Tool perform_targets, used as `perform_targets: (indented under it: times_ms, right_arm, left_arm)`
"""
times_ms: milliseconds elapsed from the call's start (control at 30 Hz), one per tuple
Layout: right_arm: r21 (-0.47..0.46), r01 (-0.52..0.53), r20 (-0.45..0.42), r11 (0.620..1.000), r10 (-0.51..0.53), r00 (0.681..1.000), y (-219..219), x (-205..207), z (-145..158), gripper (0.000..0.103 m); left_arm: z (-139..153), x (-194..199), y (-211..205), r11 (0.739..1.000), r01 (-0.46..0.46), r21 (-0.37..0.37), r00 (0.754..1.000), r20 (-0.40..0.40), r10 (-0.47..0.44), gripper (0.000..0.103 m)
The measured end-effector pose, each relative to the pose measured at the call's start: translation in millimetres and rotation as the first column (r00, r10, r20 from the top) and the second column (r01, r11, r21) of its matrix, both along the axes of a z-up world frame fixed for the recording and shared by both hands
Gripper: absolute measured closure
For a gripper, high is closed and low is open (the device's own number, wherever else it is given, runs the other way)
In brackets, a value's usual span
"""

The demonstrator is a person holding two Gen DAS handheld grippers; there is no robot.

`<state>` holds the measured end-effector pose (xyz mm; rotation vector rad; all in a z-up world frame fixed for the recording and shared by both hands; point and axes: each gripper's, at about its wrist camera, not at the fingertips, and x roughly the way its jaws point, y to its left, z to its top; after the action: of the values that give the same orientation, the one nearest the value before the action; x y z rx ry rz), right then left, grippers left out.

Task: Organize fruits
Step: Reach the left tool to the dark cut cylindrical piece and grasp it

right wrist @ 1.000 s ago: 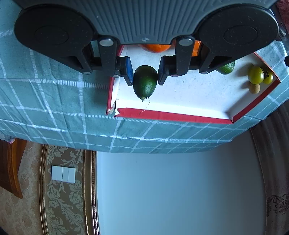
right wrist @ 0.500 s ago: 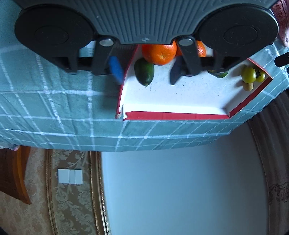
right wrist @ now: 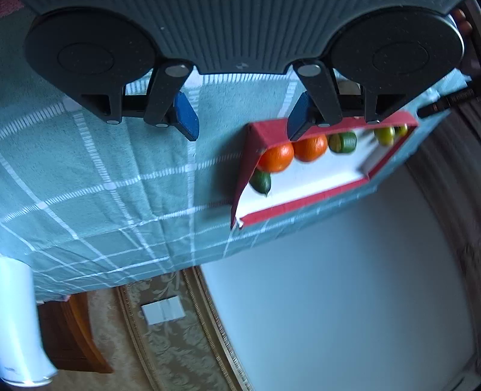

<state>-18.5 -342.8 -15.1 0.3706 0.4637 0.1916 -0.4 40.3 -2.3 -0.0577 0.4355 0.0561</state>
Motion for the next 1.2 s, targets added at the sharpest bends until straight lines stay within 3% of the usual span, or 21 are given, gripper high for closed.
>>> perform_targets:
  times_ms: [167, 400, 600, 800, 933, 1200]
  right_arm:
    - [0.046, 0.037, -0.026, 0.998, -0.036, 0.999, -9, 1, -5, 0.038]
    - [0.056, 0.049, -0.032, 0.997, -0.047, 0.998, -11, 0, -6, 0.038]
    - [0.069, 0.053, -0.037, 0.996, -0.05, 0.998, -13, 0, -7, 0.038]
    - [0.084, 0.06, -0.034, 0.995, -0.057, 0.998, -16, 0, -8, 0.038]
    - [0.088, 0.055, -0.037, 0.995, -0.052, 0.998, -16, 1, -9, 0.038]
    - [0.091, 0.052, -0.039, 0.994, -0.048, 0.998, -16, 1, -9, 0.038]
  left_arm:
    - [-1, 4, 0, 0.999, -0.033, 0.015, 0.999, -0.027, 0.033, 0.0]
    - [0, 0, -17, 0.992, -0.042, 0.115, 0.999, -0.007, 0.043, 0.0]
    - [13, -21, -31, 0.996, 0.022, 0.09, 0.999, 0.035, -0.025, 0.0]
    - [9, -41, -48, 0.988, 0.065, 0.141, 0.996, 0.05, -0.073, 0.0]
    - [-1, -42, -58, 0.98, 0.075, 0.182, 0.996, 0.025, -0.081, 0.01]
    - [-2, -49, -63, 0.983, 0.15, 0.106, 0.987, 0.041, -0.155, 0.01]
